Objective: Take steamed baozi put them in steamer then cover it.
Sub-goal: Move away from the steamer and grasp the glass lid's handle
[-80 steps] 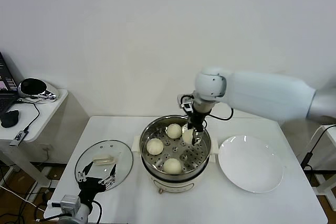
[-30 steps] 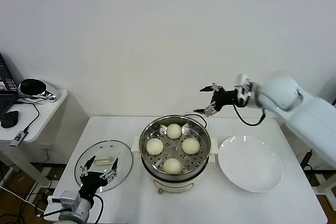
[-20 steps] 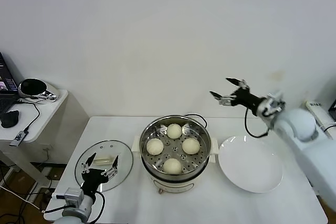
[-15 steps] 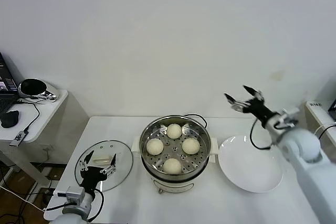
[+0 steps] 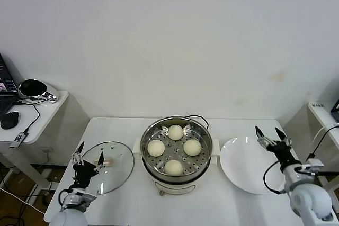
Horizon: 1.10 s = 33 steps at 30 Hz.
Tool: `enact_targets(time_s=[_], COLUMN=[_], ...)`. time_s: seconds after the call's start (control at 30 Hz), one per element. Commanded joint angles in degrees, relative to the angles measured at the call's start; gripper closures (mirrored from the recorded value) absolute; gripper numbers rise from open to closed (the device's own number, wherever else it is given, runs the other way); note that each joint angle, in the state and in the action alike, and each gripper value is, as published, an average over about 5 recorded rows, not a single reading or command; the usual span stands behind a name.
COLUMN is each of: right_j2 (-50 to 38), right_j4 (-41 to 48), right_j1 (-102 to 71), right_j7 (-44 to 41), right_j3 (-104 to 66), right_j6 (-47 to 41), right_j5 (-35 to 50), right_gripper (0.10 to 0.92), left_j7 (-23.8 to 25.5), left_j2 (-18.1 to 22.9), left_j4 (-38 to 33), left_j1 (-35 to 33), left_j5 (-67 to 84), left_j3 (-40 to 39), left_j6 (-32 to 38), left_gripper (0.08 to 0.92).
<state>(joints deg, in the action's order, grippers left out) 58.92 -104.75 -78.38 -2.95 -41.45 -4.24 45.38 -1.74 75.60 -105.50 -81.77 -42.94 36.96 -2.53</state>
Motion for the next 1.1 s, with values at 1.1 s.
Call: enact_targets(time_s=[1.1], right_j2=[4.0], right_j4=[0.4], right_j1=[-7.5], right_j7=[1.1], right_j3=[-4.1], right_j6=[1.8], right_j5=[-5.1], right_gripper=[0.203], left_j7=[-6.9], left_j2=[-4.1], left_j4=[20.9], left_j1=[10.2], left_j5=[-32.4], left_j3=[-9.3], left_j6=[-8.0], left_gripper=[0.177])
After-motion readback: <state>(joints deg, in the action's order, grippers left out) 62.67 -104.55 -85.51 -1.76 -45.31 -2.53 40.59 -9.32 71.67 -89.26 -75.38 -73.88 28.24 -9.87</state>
